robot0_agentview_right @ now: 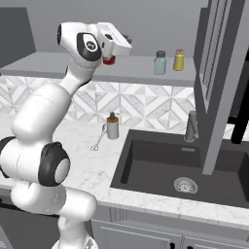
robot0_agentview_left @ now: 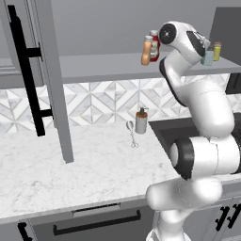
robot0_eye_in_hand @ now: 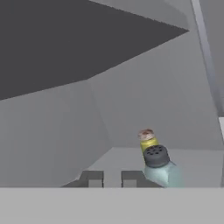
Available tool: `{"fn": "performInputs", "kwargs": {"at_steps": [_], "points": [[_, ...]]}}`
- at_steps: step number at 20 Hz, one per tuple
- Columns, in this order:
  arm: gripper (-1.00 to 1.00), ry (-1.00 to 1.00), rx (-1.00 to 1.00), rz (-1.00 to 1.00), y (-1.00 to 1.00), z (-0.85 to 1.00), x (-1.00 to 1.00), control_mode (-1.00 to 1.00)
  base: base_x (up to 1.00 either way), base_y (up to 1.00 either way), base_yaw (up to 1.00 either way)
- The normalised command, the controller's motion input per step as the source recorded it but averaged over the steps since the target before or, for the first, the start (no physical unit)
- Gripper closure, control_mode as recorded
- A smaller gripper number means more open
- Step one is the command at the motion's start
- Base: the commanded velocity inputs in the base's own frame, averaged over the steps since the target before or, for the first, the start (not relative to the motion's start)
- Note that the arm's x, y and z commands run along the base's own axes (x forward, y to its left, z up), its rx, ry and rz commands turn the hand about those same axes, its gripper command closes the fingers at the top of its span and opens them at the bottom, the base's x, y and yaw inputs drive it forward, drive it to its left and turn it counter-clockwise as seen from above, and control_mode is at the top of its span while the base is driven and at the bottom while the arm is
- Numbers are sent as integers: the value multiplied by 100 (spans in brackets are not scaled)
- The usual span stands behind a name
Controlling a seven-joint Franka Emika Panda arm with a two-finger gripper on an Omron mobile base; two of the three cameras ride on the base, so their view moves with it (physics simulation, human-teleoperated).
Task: Put the shaker and condiment bottle from the counter next to their counterparts in the cabinet.
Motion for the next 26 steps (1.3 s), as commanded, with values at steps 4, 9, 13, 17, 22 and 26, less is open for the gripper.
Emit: {"fn": "performInputs", "kwargs": {"at_steps": [4,9,13,17,22,26], "points": [[-100,1,0,17,39,7,-86,-100,0,0,0],[-100,0,0,18,34,0,-100,-100,0,0,0],[-100,0,0,19,37,-18,-100,-100,0,0,0],[-100,0,0,20,44,-36,-100,-100,0,0,0],[-100,0,0,20,50,-34,-100,-100,0,0,0],[-100,0,0,18,51,-27,-100,-100,0,0,0]]}}
